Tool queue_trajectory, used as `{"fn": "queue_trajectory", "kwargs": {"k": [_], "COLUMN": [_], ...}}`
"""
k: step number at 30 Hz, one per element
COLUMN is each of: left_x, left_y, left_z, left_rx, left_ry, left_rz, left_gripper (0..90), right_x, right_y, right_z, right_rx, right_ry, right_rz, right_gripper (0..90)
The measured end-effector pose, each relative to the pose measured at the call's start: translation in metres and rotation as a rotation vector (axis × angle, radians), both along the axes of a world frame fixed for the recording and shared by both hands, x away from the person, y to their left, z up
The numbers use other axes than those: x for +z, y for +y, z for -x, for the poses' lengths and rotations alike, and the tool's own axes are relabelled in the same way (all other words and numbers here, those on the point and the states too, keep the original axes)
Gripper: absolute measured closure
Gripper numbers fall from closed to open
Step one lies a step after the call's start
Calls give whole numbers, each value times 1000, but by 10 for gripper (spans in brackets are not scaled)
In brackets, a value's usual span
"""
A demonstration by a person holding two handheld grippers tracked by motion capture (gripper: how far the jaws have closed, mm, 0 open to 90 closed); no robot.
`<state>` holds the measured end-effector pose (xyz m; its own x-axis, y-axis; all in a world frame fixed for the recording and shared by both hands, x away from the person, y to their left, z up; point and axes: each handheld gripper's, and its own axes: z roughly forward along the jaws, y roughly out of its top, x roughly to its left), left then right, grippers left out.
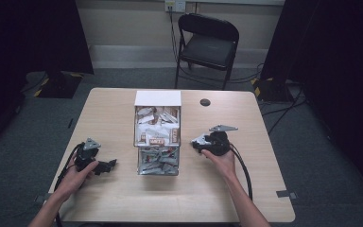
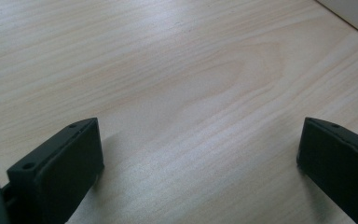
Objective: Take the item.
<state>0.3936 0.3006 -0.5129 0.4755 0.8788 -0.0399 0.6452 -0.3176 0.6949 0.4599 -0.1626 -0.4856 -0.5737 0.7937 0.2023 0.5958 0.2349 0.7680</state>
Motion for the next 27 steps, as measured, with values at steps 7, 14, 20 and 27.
{"fn": "queue_trajectory", "kwargs": {"k": [7, 14, 20, 27], "left_x": [0, 0, 0, 0], "left_y": [0, 0, 0, 0], "left_z": [0, 0, 0, 0], "left_rx": [0, 1, 0, 1], "left_ry": [0, -1, 0, -1], "left_rz": [0, 1, 0, 1], "left_gripper": [0, 0, 0, 0], "right_x": [8, 18, 29, 39], "right_y": [-6, -12, -16, -25], "right_z": [2, 7, 16, 28], "right_rx": [-14, -35, -40, -57], "right_ry": [-6, -15, -32, -52], "right_rz": [5, 0, 4, 31], "right_gripper": [180, 148, 151, 155]}}
